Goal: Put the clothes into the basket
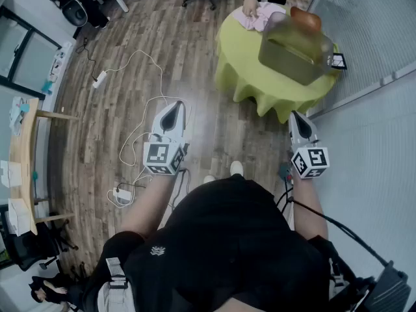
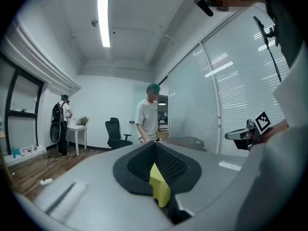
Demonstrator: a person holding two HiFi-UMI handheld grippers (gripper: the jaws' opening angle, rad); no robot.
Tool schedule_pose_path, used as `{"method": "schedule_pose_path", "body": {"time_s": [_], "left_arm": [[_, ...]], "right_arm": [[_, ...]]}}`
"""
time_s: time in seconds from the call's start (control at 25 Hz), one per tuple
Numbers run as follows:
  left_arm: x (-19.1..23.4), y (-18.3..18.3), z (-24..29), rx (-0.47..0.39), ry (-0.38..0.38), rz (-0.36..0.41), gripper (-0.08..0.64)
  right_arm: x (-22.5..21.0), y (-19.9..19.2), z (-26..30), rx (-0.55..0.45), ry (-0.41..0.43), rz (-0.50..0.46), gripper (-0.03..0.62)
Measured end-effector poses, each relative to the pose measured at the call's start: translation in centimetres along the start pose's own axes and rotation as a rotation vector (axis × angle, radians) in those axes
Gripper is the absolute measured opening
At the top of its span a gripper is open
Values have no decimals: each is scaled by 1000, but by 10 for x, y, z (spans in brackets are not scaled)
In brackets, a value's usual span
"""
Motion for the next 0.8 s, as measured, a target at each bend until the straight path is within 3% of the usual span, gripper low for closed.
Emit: {"method": "schedule_pose_path", "body": {"time_s": [0.8], "left_arm": [[-19, 2, 2, -6, 27, 22, 6]], "right_arm": [[-15, -4, 0, -19, 32, 14, 2]]}}
Point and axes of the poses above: the fingertips, and each gripper's own axes: z forward along the fingers, x to its left, y out of its top, the point moved 7 cm from there along -z, backward along the fingers, and after that the axes turned 2 degrees about -x, right-handed, at the moved point
